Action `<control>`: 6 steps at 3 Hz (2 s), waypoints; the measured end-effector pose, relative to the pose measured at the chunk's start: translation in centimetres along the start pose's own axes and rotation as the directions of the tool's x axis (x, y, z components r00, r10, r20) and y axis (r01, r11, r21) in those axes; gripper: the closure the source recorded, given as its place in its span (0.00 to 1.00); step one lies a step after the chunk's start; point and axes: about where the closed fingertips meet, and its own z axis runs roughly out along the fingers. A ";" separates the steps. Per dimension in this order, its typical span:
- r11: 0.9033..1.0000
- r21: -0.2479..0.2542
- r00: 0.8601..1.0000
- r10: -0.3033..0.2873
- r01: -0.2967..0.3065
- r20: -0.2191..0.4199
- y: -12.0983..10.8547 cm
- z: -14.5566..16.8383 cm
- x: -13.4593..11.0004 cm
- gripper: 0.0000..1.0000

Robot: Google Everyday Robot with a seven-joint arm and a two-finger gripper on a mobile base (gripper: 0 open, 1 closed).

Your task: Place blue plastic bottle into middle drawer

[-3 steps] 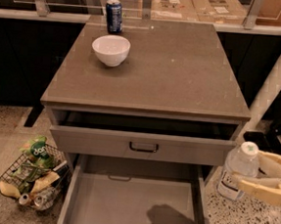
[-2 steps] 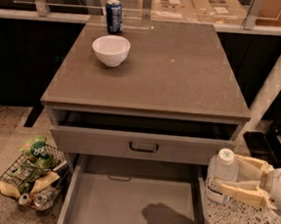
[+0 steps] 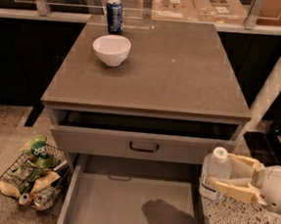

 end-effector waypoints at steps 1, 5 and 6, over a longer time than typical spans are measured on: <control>0.998 -0.049 0.998 0.043 -0.041 0.038 -0.2 3.6 3.8 1.00; 0.950 -0.298 0.984 0.135 -0.095 0.117 4.1 16.2 17.6 1.00; 0.948 -0.295 0.985 0.150 -0.119 0.086 2.6 17.3 20.7 1.00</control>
Offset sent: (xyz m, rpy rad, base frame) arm 0.0264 0.0962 -0.1853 0.1484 0.1191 0.1957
